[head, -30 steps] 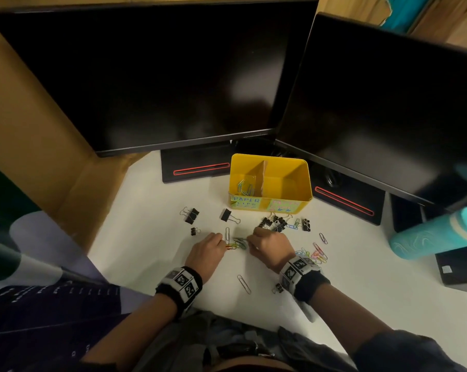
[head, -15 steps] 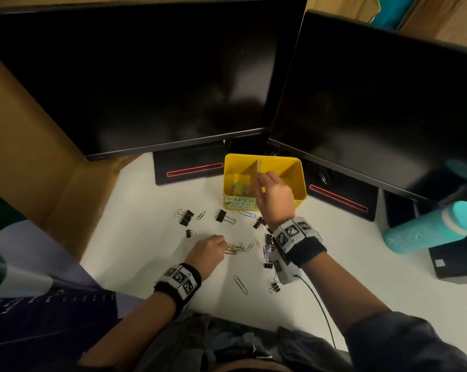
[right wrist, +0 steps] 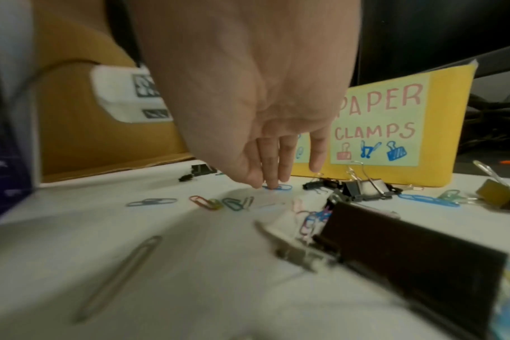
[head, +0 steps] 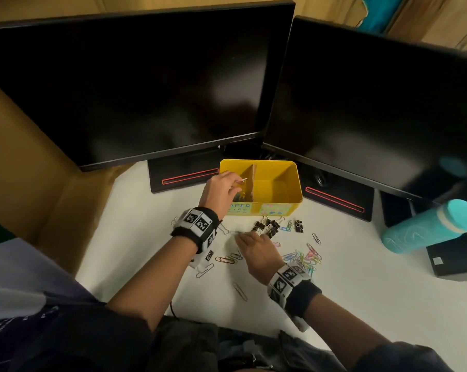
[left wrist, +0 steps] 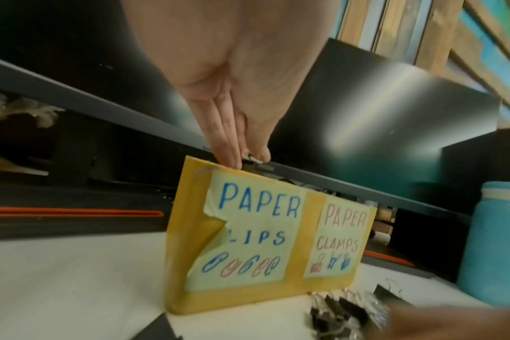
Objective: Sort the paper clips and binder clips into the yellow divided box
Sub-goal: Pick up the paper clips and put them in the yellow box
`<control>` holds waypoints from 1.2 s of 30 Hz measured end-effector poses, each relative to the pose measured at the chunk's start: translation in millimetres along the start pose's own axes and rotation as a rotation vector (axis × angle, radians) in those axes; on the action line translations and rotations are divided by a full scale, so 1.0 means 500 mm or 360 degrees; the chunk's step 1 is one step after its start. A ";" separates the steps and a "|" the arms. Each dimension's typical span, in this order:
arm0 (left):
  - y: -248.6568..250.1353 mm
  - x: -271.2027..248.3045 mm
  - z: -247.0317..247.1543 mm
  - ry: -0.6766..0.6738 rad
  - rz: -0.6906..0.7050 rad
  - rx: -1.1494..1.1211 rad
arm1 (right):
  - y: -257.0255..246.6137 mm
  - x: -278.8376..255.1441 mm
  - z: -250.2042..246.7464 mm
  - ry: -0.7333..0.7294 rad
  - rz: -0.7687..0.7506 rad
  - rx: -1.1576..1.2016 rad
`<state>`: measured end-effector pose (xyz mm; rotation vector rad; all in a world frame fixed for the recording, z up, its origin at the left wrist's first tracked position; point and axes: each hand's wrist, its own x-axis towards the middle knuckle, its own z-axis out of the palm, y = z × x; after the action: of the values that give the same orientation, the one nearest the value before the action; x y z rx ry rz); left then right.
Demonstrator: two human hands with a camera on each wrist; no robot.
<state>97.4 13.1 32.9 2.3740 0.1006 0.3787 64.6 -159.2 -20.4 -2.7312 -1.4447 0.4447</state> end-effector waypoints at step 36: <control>-0.072 -0.307 0.043 -0.0564 0.0493 0.0651 | 0.043 -0.148 0.059 0.0062 0.0084 -0.0361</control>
<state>-41.3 -1.5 -43.3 2.8298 -0.3933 0.0756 35.0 -235.1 -34.2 -2.9390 -1.5022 0.2399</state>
